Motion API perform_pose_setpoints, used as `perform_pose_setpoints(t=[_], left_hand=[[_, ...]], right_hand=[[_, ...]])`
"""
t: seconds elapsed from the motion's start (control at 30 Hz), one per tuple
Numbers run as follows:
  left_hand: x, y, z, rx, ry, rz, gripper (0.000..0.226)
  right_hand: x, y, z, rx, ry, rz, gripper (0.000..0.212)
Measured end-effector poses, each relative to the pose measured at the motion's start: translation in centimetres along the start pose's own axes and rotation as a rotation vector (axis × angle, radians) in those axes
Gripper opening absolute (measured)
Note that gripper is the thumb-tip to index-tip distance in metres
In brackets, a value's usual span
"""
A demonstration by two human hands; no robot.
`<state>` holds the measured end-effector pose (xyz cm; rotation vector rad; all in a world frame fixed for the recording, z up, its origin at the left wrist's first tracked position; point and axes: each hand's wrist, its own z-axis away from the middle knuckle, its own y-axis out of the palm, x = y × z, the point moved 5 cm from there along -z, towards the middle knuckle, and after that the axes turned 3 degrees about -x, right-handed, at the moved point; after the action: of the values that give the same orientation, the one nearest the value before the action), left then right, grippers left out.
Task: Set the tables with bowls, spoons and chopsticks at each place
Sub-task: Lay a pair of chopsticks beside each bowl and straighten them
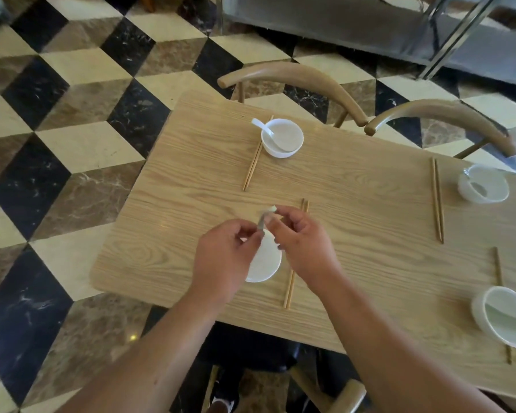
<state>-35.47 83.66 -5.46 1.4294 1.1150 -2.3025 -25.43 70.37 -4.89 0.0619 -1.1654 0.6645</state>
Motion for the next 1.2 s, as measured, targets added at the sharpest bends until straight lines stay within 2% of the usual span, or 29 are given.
perform_pose_setpoints(t=[0.07, 0.17, 0.37, 0.6, 0.7, 0.73, 0.77, 0.83, 0.93, 1.03, 1.1, 1.2], left_hand=[[-0.7, 0.9, 1.1, 0.041, 0.168, -0.247, 0.012], [-0.2, 2.0, 1.5, 0.037, 0.301, -0.459, 0.016], [1.9, 4.8, 2.1, 0.143, 0.381, -0.713, 0.031], [3.4, 5.8, 2.5, 0.145, 0.402, -0.721, 0.027], [3.8, 4.8, 2.3, 0.01, 0.474, -0.613, 0.013], [4.0, 4.1, 2.4, -0.088, 0.508, -0.573, 0.017], [4.4, 3.3, 2.4, -0.172, 0.495, -0.516, 0.027], [5.4, 1.6, 2.1, -0.222, 0.281, -0.376, 0.043], [7.5, 1.0, 1.1, -0.081, -0.128, -0.226, 0.059], [7.9, 1.5, 0.5, 0.078, -0.343, 0.076, 0.051], [7.8, 1.9, 0.4, 0.127, -0.418, 0.196, 0.046], [8.1, 1.7, 0.3, 0.13, -0.438, 0.217, 0.05]], right_hand=[[-0.6, -1.0, 0.5, 0.015, 0.061, -0.124, 0.018], [-2.1, -1.2, 1.1, -0.003, 0.113, -0.165, 0.012], [-5.6, -1.6, 1.5, 0.014, 0.193, 0.06, 0.007], [-6.6, -1.3, 0.5, 0.057, 0.176, 0.226, 0.009], [-7.3, -1.1, 0.5, 0.055, 0.184, 0.216, 0.013], [-7.6, -1.0, 0.6, 0.045, 0.184, 0.217, 0.013], [-7.8, -1.0, 0.7, 0.036, 0.19, 0.22, 0.012], [-8.2, -0.9, 0.7, 0.028, 0.214, 0.219, 0.012], [-8.1, -0.6, 0.5, 0.05, 0.263, 0.193, 0.013], [-7.5, -0.5, 0.1, 0.065, 0.27, 0.193, 0.009], [-7.3, -0.6, -0.1, 0.073, 0.261, 0.225, 0.013], [-7.5, -0.7, 0.1, 0.092, 0.29, 0.219, 0.02]])
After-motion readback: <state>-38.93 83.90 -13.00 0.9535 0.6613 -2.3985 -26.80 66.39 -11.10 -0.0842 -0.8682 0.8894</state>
